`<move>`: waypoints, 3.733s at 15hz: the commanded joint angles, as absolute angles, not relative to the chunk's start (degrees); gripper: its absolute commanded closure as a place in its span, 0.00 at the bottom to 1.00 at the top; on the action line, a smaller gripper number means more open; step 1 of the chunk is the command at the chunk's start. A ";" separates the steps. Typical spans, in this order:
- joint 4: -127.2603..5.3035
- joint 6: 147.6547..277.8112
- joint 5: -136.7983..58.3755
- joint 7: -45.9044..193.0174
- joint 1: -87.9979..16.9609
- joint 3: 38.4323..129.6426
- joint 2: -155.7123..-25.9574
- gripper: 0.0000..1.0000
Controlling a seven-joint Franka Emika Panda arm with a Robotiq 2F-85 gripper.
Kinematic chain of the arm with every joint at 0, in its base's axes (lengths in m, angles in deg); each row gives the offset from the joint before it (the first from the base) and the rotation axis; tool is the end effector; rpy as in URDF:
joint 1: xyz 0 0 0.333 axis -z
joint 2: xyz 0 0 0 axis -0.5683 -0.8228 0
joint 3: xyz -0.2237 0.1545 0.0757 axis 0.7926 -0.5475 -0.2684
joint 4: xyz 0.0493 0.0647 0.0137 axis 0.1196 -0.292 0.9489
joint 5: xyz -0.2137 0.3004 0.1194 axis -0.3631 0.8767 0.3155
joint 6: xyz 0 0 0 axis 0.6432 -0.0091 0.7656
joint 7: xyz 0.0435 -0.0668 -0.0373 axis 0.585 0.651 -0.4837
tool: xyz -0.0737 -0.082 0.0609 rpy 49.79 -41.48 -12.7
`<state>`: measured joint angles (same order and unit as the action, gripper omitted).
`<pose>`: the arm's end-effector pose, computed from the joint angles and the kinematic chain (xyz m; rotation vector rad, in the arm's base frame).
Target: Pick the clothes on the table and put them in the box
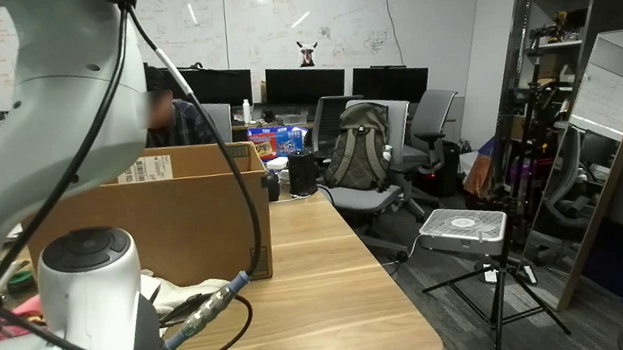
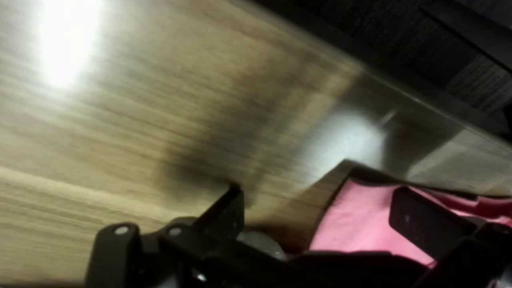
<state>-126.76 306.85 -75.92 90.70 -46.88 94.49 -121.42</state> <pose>0.2778 0.0511 0.0139 -2.6261 -1.2044 -0.5393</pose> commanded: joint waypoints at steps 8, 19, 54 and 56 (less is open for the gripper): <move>-126.61 313.38 -77.53 93.10 -51.16 97.84 -129.44 0.26; -127.14 315.73 -74.00 91.70 -54.72 98.19 -129.99 1.00; -127.09 291.79 -79.12 18.97 -64.59 102.37 -64.96 1.00; -125.80 289.06 -81.94 13.91 -64.78 102.40 -61.59 1.00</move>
